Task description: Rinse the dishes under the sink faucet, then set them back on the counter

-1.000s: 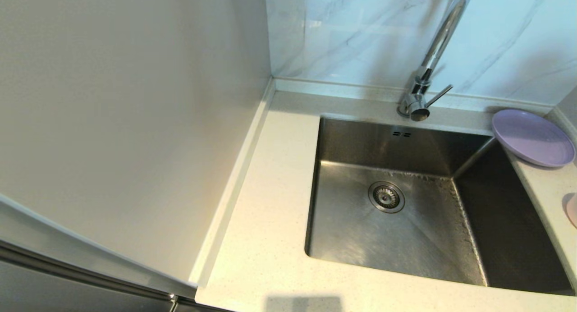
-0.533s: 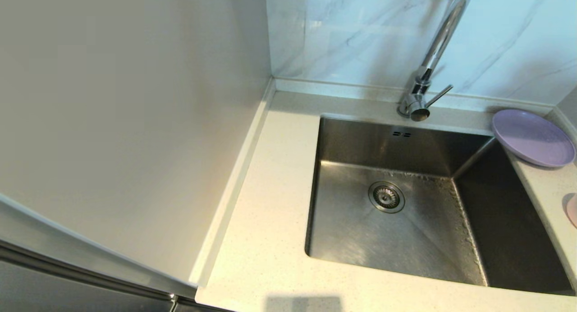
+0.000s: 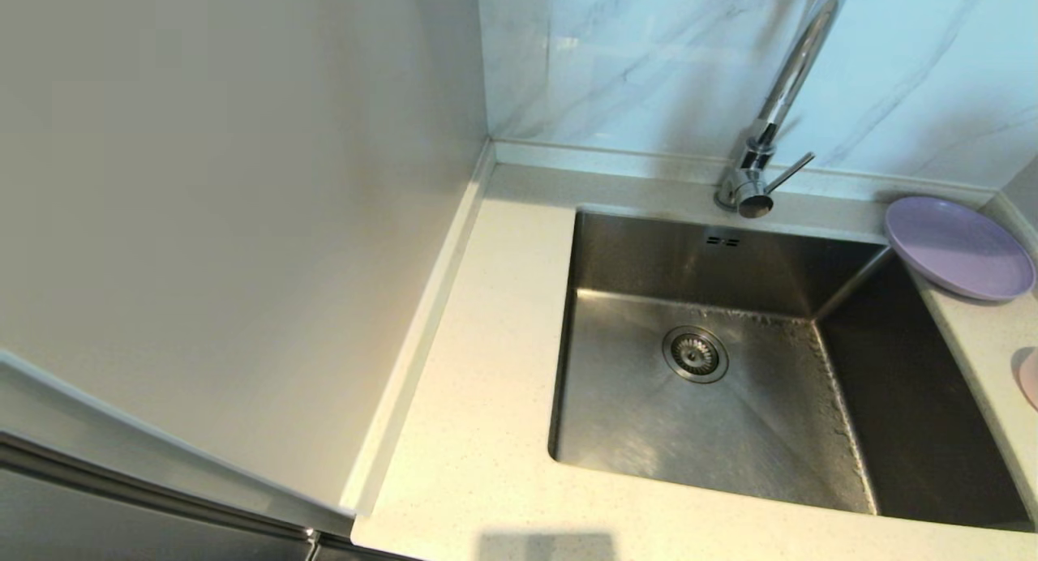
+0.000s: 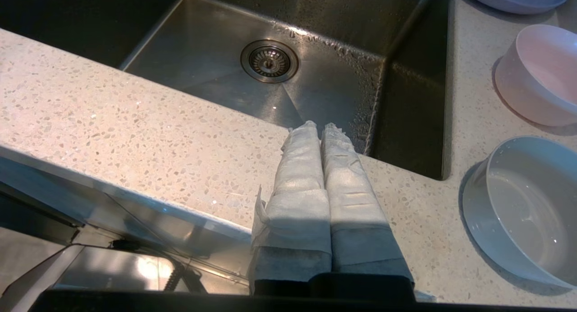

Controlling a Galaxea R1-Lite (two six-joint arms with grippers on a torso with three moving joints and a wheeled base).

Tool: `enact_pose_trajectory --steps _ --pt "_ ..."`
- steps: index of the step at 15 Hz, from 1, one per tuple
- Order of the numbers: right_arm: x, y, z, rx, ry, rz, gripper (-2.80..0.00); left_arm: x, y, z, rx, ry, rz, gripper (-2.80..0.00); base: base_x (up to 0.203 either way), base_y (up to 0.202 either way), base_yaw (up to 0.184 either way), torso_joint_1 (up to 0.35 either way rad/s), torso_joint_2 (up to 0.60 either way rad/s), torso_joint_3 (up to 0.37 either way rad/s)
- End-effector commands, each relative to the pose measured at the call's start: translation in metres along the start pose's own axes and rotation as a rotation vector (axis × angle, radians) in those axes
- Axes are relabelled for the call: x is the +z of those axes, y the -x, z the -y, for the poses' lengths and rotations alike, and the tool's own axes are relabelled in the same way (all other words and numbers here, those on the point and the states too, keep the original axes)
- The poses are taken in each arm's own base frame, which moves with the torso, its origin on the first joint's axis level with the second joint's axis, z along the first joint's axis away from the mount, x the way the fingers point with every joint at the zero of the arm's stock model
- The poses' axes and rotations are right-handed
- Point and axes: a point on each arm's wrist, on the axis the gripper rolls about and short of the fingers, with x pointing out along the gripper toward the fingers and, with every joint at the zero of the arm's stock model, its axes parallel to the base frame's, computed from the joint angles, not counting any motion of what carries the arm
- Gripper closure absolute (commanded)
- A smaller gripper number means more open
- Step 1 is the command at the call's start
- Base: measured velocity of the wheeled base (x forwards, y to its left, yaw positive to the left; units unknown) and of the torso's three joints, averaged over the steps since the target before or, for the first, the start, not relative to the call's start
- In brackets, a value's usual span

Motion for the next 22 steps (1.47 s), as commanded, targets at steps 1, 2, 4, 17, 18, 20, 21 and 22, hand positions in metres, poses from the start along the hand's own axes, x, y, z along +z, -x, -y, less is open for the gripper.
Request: enact_pose_trajectory --steps 1,2,4,17,18,20,21,22 --pt "-0.0024 -0.0006 -0.0003 0.001 0.004 -0.015 0.0 0.0 0.0 0.0 0.0 0.0 0.0 0.0 0.0 0.0 0.0 0.0 0.0 0.0" --pt "-0.0023 -0.0008 -0.0003 0.001 0.004 -0.016 0.0 0.0 0.0 0.0 0.0 0.0 0.0 0.0 0.0 0.0 0.0 0.0 0.0 0.0" --pt "-0.0018 -0.0009 -0.0002 0.001 -0.007 -0.004 0.0 0.0 0.0 0.0 0.0 0.0 0.0 0.0 0.0 0.0 0.0 0.0 0.0 0.0" --pt "-0.002 -0.0009 -0.0002 0.003 -0.018 -0.005 0.0 0.0 0.0 0.0 0.0 0.0 0.0 0.0 0.0 0.0 0.0 0.0 0.0 0.0" --pt "-0.002 -0.0009 -0.0003 0.004 -0.018 -0.006 0.0 0.0 0.0 0.0 0.0 0.0 0.0 0.0 0.0 0.0 0.0 0.0 0.0 0.0" --pt "-0.0019 -0.001 -0.0003 0.005 -0.018 -0.007 0.0 0.0 0.0 0.0 0.0 0.0 0.0 0.0 0.0 0.0 0.0 0.0 0.0 0.0" --pt "-0.002 -0.0009 -0.0003 0.004 -0.018 -0.005 0.0 0.0 0.0 0.0 0.0 0.0 0.0 0.0 0.0 0.0 0.0 0.0 0.0 0.0" --pt "-0.002 -0.0009 -0.0003 0.004 -0.018 -0.005 0.0 0.0 0.0 0.0 0.0 0.0 0.0 0.0 0.0 0.0 0.0 0.0 0.0 0.0"
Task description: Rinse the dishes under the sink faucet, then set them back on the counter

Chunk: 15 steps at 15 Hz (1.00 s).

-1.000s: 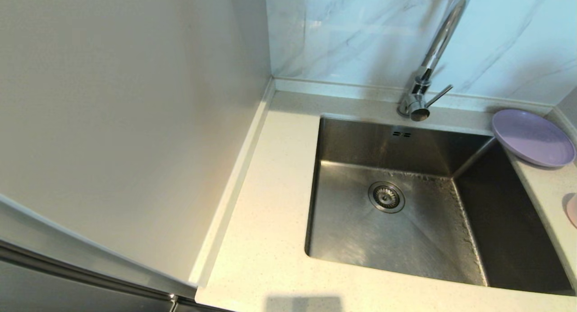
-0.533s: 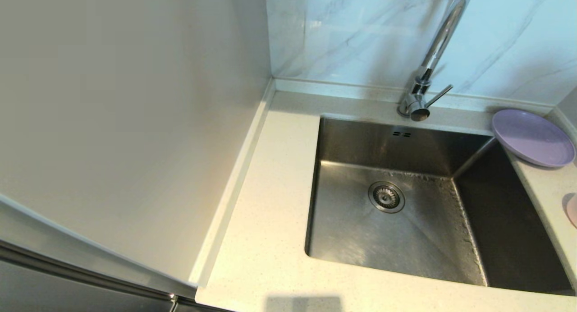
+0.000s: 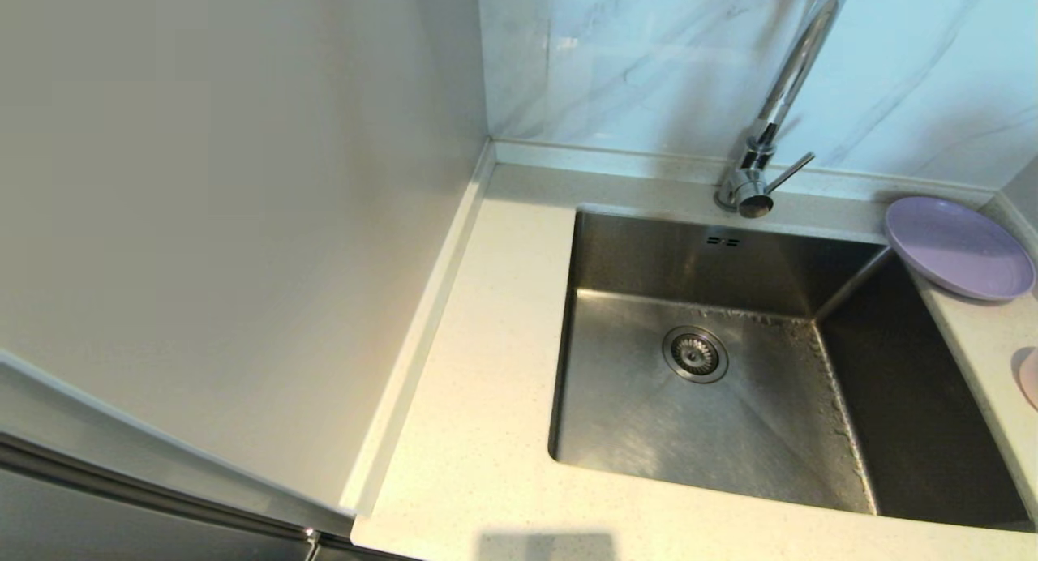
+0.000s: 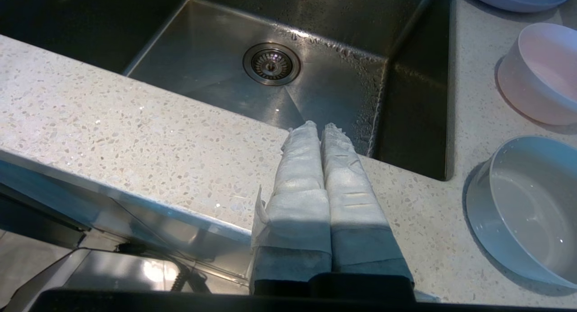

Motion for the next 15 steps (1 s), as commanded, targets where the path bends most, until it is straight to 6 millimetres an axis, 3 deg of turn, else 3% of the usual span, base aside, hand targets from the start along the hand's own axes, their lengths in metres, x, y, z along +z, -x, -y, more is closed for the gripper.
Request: enact_pose_trajectory --steps 1,15 --pt "-0.0025 -0.0008 -0.0003 0.002 0.001 -0.01 0.0 0.0 0.0 0.0 0.0 0.0 0.0 0.0 0.0 0.0 0.0 0.0 0.0 0.0" --pt "-0.0025 -0.0008 -0.0003 0.002 0.001 -0.01 0.0 0.0 0.0 0.0 0.0 0.0 0.0 0.0 0.0 0.0 0.0 0.0 0.0 0.0"
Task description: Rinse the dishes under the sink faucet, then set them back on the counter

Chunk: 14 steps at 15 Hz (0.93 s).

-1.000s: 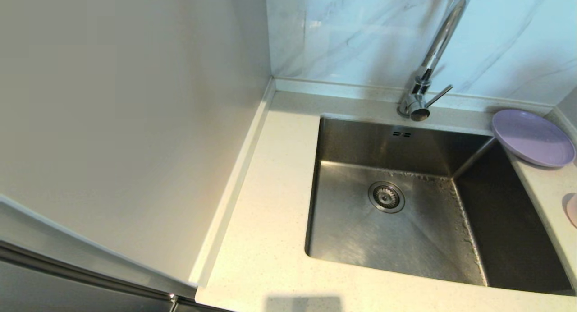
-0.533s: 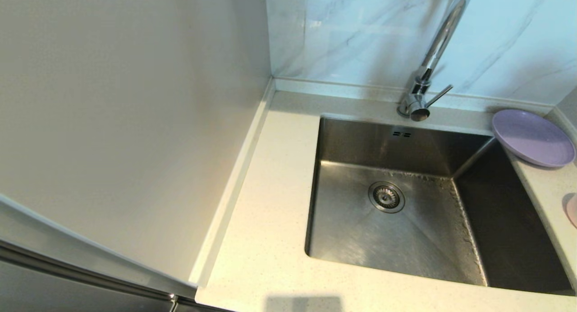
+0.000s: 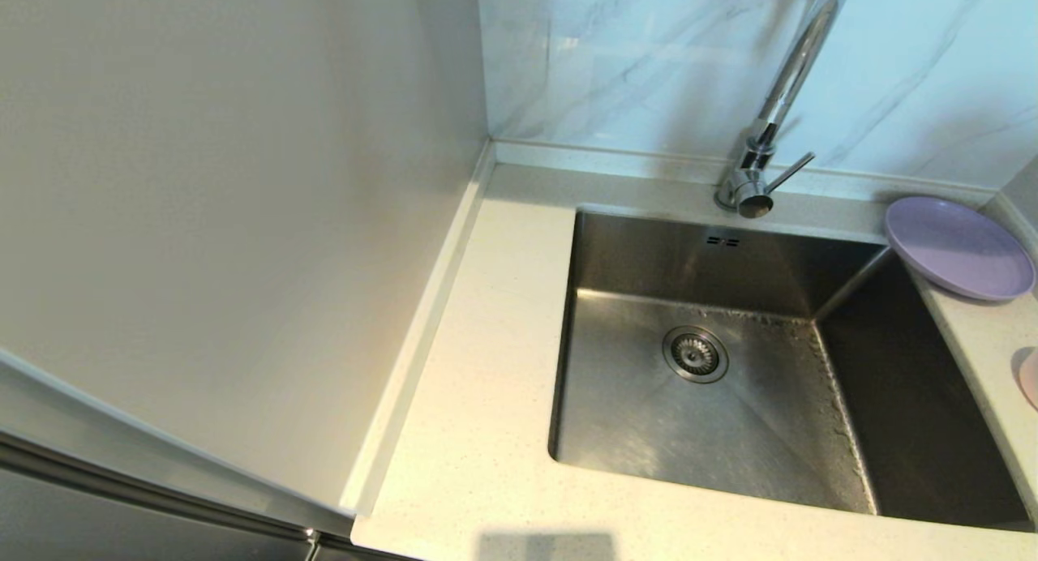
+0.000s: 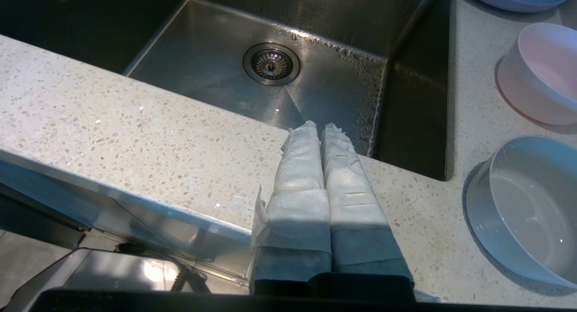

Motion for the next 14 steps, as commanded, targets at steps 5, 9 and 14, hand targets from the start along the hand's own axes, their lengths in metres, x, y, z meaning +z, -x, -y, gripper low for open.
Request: enact_pose_trajectory --steps 5,9,14 --pt "-0.0024 -0.0009 -0.0003 0.002 -0.001 -0.011 0.0 0.0 0.0 0.0 0.0 0.001 0.0 0.0 0.0 0.0 0.0 0.0 0.0 0.0" --pt "-0.0024 -0.0008 -0.0003 0.002 -0.001 -0.01 0.0 0.0 0.0 0.0 0.0 0.001 0.0 0.0 0.0 0.0 0.0 0.0 0.0 0.0" --pt "-0.0079 -0.0006 -0.0009 0.001 -0.056 -0.064 0.0 0.0 0.0 0.0 0.0 0.001 0.0 0.0 0.0 0.0 0.0 0.0 0.0 0.0"
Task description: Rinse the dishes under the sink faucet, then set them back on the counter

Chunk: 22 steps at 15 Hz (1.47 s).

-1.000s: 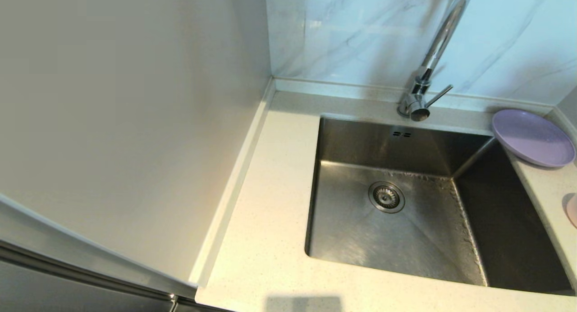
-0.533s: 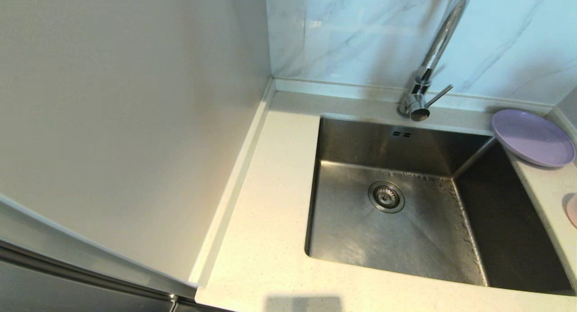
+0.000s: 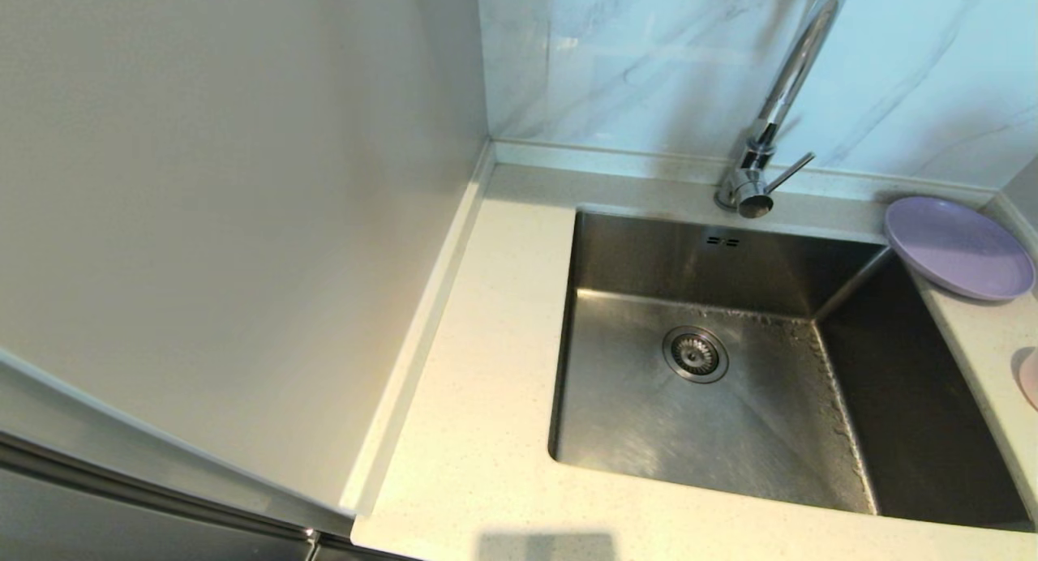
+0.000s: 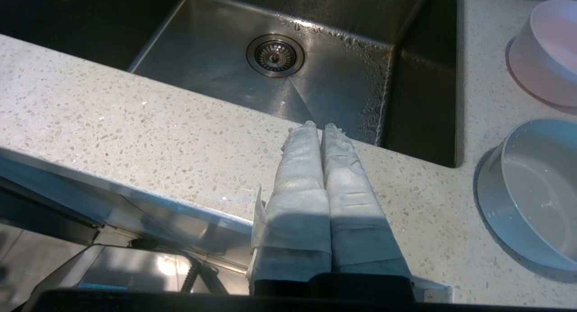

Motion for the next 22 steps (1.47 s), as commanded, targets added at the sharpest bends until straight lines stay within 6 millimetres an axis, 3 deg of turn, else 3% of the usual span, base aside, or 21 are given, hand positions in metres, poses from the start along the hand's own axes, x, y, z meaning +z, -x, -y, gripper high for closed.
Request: enact_pose_trajectory --steps 1,18,22 --pt "-0.0048 -0.0008 -0.0003 -0.002 -0.017 -0.033 0.0 0.0 0.0 0.0 0.001 0.0 0.0 0.0 0.0 0.0 0.0 0.0 0.0 0.0" --pt "-0.0047 -0.0008 -0.0003 0.0 -0.013 -0.031 0.0 0.0 0.0 0.0 -0.001 0.0 0.0 0.0 0.0 0.0 0.0 0.0 0.0 0.0" --pt "-0.0047 -0.0008 0.0001 -0.019 -0.083 -0.032 0.0 0.0 0.0 0.0 0.001 0.0 0.0 0.0 0.0 0.0 0.0 0.0 0.0 0.0"
